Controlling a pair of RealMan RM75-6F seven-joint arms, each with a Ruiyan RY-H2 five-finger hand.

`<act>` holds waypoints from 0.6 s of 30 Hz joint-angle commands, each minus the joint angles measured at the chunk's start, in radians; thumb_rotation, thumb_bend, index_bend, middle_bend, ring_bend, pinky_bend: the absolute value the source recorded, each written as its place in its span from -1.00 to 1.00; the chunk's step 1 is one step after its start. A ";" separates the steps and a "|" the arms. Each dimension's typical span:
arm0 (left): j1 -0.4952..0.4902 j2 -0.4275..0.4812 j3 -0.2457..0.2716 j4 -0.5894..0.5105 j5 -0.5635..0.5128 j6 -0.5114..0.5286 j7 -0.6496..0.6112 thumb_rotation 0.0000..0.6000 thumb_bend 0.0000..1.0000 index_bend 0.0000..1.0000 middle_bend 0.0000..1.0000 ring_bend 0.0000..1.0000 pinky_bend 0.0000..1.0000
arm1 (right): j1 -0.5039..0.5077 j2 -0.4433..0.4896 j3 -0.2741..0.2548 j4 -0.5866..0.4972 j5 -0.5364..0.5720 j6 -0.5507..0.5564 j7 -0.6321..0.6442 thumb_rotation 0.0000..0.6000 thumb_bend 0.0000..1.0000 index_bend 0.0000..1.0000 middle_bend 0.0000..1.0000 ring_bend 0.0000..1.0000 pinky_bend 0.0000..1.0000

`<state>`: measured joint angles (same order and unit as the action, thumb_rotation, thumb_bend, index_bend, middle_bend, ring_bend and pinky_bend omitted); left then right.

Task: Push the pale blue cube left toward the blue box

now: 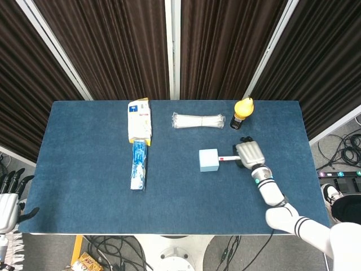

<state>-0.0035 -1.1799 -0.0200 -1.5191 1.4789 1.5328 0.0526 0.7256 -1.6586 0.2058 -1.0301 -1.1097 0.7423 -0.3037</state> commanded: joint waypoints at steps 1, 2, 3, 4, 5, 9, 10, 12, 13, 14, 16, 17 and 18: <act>0.002 -0.002 0.001 0.004 0.001 0.003 -0.004 1.00 -0.82 -0.50 -0.65 -0.86 -0.82 | 0.042 -0.042 0.017 -0.016 0.033 -0.012 -0.052 1.00 -0.13 0.24 0.10 -0.66 -0.66; 0.003 -0.001 0.001 0.004 0.001 0.003 -0.005 1.00 -0.82 -0.50 -0.65 -0.86 -0.82 | 0.052 -0.053 0.021 -0.016 0.043 -0.014 -0.065 1.00 -0.13 0.24 0.10 -0.66 -0.66; 0.004 -0.001 0.001 0.004 0.000 0.004 -0.006 1.00 -0.82 -0.50 -0.65 -0.86 -0.82 | 0.062 -0.063 0.026 -0.018 0.053 -0.016 -0.077 1.00 -0.13 0.24 0.10 -0.66 -0.66; 0.005 -0.001 0.001 0.004 -0.001 0.004 -0.007 1.00 -0.82 -0.50 -0.65 -0.85 -0.82 | 0.075 -0.077 0.031 -0.019 0.067 -0.019 -0.091 1.00 -0.13 0.24 0.10 -0.66 -0.66; 0.006 -0.002 0.001 0.005 -0.003 0.004 -0.010 1.00 -0.82 -0.50 -0.65 -0.85 -0.82 | 0.085 -0.087 0.033 -0.019 0.077 -0.023 -0.103 1.00 -0.13 0.25 0.10 -0.66 -0.66; 0.008 -0.004 0.002 0.009 -0.008 -0.001 -0.014 1.00 -0.82 -0.50 -0.65 -0.86 -0.82 | 0.119 -0.117 0.036 -0.023 0.110 -0.027 -0.153 1.00 -0.13 0.25 0.10 -0.66 -0.66; 0.009 -0.004 0.002 0.010 -0.007 0.002 -0.015 1.00 -0.82 -0.50 -0.65 -0.85 -0.82 | 0.123 -0.118 0.035 -0.029 0.116 -0.023 -0.163 1.00 -0.13 0.25 0.10 -0.66 -0.66; 0.011 -0.005 0.001 0.011 -0.005 0.008 -0.018 1.00 -0.82 -0.50 -0.65 -0.85 -0.82 | 0.123 -0.110 0.032 -0.042 0.124 -0.015 -0.171 1.00 -0.13 0.26 0.10 -0.66 -0.66; 0.013 -0.005 0.000 0.011 -0.007 0.009 -0.020 1.00 -0.82 -0.50 -0.65 -0.85 -0.82 | 0.118 -0.098 0.028 -0.053 0.131 -0.013 -0.174 1.00 -0.13 0.26 0.10 -0.66 -0.66; 0.013 -0.005 -0.001 0.011 -0.008 0.009 -0.020 1.00 -0.82 -0.50 -0.65 -0.85 -0.82 | 0.115 -0.088 0.024 -0.062 0.137 -0.012 -0.177 1.00 -0.13 0.26 0.10 -0.66 -0.66; 0.012 -0.005 -0.001 0.010 -0.007 0.007 -0.016 1.00 -0.82 -0.50 -0.65 -0.86 -0.82 | 0.104 -0.060 0.013 -0.085 0.145 -0.002 -0.188 1.00 -0.13 0.26 0.10 -0.66 -0.66; 0.010 -0.005 0.000 0.009 -0.004 0.006 -0.014 1.00 -0.82 -0.50 -0.65 -0.86 -0.82 | 0.100 -0.048 0.008 -0.095 0.148 0.003 -0.193 1.00 -0.13 0.26 0.10 -0.66 -0.66; 0.008 -0.005 -0.001 0.008 -0.001 0.005 -0.012 1.00 -0.82 -0.50 -0.65 -0.86 -0.82 | 0.095 -0.037 0.003 -0.106 0.152 0.007 -0.197 1.00 -0.13 0.26 0.10 -0.66 -0.66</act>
<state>0.0057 -1.1848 -0.0206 -1.5109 1.4764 1.5387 0.0393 0.8296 -1.7119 0.2184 -1.1203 -0.9660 0.7401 -0.4911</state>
